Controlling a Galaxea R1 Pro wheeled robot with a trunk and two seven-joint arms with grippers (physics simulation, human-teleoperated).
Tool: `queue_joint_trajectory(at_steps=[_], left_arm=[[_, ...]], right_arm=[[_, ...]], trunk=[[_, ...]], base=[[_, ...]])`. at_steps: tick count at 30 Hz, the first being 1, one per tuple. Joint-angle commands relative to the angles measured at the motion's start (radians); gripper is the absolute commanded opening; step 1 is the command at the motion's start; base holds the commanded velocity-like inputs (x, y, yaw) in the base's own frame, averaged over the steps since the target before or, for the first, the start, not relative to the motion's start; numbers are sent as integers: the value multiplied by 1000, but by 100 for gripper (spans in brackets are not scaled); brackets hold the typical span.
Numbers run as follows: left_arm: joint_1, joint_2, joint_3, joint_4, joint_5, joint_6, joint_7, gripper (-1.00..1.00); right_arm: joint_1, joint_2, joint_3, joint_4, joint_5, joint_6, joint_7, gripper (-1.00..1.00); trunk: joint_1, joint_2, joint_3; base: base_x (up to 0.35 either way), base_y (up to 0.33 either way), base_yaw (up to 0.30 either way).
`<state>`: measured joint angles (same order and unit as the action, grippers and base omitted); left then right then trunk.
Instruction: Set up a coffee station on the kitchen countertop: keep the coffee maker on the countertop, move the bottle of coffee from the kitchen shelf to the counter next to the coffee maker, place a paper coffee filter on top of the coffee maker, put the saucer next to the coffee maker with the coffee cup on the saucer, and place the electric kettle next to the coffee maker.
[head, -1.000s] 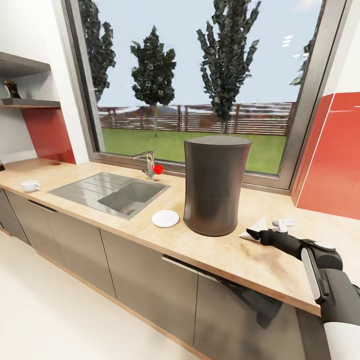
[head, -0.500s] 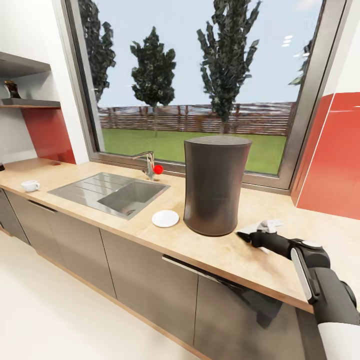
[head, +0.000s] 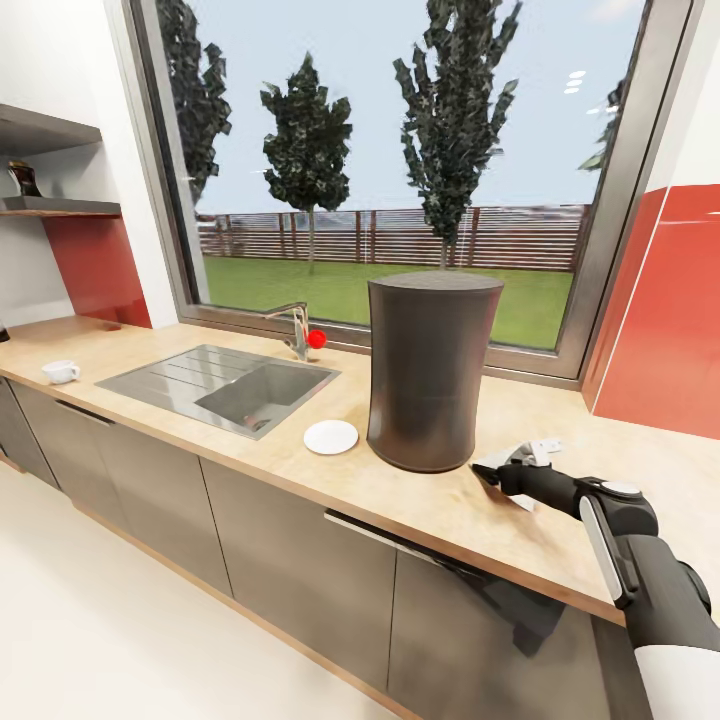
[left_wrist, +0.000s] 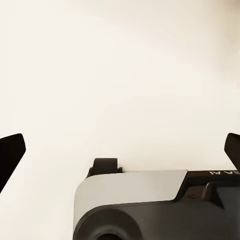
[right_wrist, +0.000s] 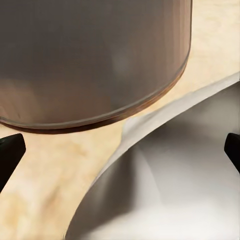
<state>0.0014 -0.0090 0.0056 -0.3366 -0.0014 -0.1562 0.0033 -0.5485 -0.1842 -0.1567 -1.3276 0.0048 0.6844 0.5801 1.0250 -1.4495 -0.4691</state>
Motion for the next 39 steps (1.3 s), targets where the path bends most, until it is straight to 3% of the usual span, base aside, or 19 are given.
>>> queue_joint_trajectory(at_steps=[1,39], left_arm=[[0,0,1,-1,0,-2,0,100],[0,0,1,-2,0,-2,1,100]], right_arm=[[-1,0,-1,-1,1,6,5,100],[-1,0,-1,-1,3,5,-2,100]], trunk=[[0,-1,-1],[0,-1,-1]], base=[[0,0,0],[0,0,0]])
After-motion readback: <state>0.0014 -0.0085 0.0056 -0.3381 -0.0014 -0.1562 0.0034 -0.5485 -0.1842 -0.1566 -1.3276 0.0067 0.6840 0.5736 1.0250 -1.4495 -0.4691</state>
